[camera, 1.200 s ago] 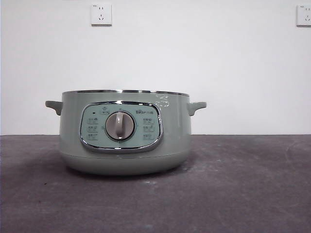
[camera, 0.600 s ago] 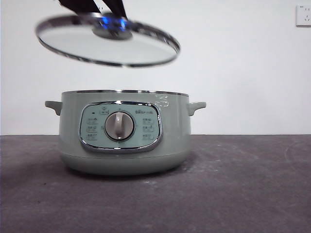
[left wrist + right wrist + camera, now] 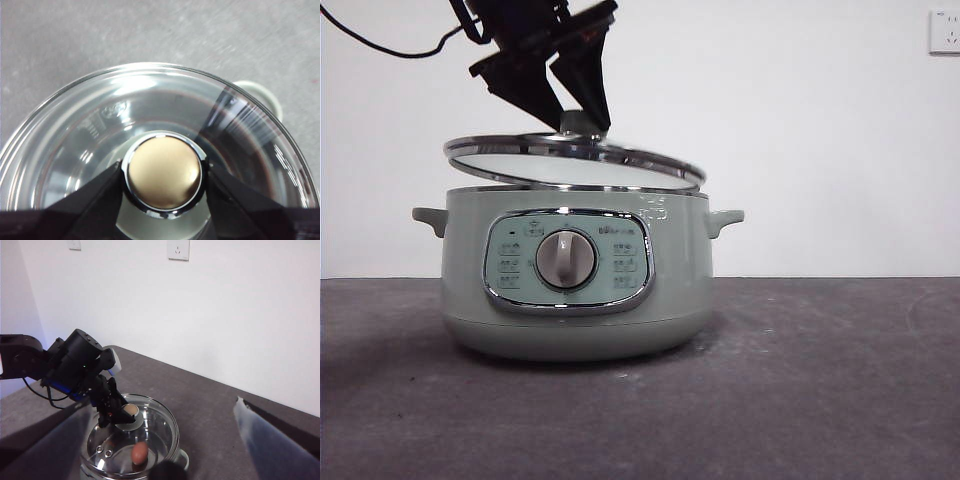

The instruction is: Pick up the egg,open the lid,put the egg in the pot,close the lid

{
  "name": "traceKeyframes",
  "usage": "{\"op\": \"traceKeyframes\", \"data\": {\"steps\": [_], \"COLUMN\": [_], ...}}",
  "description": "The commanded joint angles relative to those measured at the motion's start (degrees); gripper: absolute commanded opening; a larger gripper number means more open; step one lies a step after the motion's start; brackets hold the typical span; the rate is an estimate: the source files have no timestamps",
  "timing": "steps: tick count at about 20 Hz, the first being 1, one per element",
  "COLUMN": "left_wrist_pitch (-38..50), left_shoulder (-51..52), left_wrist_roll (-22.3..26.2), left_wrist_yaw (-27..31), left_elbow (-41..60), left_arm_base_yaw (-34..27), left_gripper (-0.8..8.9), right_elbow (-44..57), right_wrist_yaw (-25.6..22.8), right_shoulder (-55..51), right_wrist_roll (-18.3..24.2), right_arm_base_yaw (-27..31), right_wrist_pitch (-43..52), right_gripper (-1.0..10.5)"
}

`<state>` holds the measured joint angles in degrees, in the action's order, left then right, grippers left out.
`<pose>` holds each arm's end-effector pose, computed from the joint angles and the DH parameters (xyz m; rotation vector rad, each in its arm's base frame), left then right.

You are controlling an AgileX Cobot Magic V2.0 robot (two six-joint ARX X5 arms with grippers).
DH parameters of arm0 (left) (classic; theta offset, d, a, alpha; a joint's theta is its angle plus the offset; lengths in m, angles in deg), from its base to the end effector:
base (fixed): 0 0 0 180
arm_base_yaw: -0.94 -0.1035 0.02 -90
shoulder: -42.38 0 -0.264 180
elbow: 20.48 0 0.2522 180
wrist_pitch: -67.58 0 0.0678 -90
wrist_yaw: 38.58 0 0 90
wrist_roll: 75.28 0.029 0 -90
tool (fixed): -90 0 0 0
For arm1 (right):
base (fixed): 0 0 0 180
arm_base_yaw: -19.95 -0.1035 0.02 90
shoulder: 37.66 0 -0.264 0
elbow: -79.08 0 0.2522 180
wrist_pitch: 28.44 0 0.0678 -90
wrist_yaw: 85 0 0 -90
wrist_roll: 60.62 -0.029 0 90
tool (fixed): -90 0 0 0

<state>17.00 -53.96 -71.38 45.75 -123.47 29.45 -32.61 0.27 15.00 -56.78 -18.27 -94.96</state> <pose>0.3231 -0.1788 0.3280 0.2169 0.7434 -0.5929 0.0687 0.0510 0.5170 -0.1136 0.1038 0.5877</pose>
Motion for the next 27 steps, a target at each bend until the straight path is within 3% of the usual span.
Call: {"op": "traceKeyframes", "data": {"steps": [1, 18, 19, 21, 22, 27], "left_wrist_pitch": [1.18, -0.87, -1.62, -3.21, -3.72, -3.85], "left_shoulder": [-0.57, -3.78, -3.78, -3.78, -3.78, -2.75], "left_wrist_roll": [0.48, 0.20, 0.15, -0.37, -0.63, -0.90], "left_wrist_yaw": [-0.24, -0.46, -0.46, -0.46, -0.48, -0.42], "left_elbow": [-1.14, -1.11, -1.11, -1.11, -1.11, -1.14], "left_arm_base_yaw": [-0.04, 0.02, 0.02, 0.02, 0.02, 0.00], "left_gripper": [-0.08, 0.17, 1.04, 4.08, 5.01, 5.04], "right_elbow": [-0.02, -0.02, -0.02, -0.02, -0.02, -0.02], "right_wrist_yaw": [-0.15, -0.13, -0.11, 0.09, 0.22, 0.28], "right_shoulder": [-0.13, -0.11, -0.11, -0.11, -0.11, 0.44], "right_wrist_roll": [-0.55, -0.55, -0.55, -0.55, -0.55, -1.03], "right_arm_base_yaw": [-0.04, -0.04, -0.04, -0.04, -0.04, -0.04], "right_wrist_pitch": [0.22, -3.04, -3.17, -3.52, -3.93, -9.01], "right_gripper": [4.8, 4.7, 4.7, 4.7, 4.7, 4.7]}}
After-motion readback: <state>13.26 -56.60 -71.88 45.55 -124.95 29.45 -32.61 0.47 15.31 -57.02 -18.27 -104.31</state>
